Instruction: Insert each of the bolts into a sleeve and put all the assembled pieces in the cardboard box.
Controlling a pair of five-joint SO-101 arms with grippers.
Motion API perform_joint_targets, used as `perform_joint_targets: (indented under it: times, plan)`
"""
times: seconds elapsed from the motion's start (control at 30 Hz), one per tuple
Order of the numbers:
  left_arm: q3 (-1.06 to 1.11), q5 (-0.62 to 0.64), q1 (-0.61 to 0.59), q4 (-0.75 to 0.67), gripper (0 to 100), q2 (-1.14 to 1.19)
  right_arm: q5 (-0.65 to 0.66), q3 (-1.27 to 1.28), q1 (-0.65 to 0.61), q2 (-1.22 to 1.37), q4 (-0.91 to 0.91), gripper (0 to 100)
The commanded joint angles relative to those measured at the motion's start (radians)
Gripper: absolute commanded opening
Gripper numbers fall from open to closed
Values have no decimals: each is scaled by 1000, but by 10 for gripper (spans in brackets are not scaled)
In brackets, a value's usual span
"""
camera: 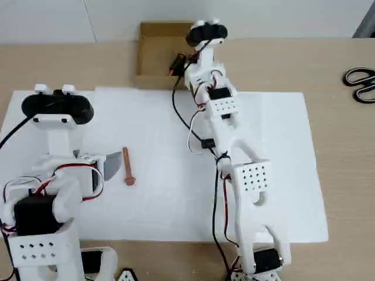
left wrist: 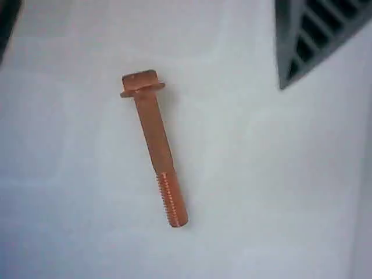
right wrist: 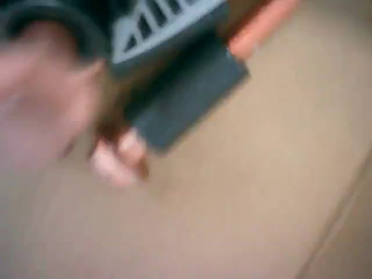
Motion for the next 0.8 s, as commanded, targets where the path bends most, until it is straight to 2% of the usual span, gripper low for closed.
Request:
perform_joint_targets:
  times: [0.0, 0.17, 0.5, 0.67, 0.77]
  plan:
    - [-2, -6, -5, 2, 291, -11, 11, -98, 15, -8, 67, 241]
    - [-2, -6, -5, 0, 291, -11, 11, -250, 27, -13, 205, 242]
    - [-5, -6, -5, -5, 291, -11, 5, -815, 28, -76, 938, 242]
    - [-4, -2, -5, -2, 291, -11, 5, -816, 31, -177, 1233, 242]
    - [-2, -2, -5, 3, 291, -11, 6, -802, 51, -245, 1253, 242]
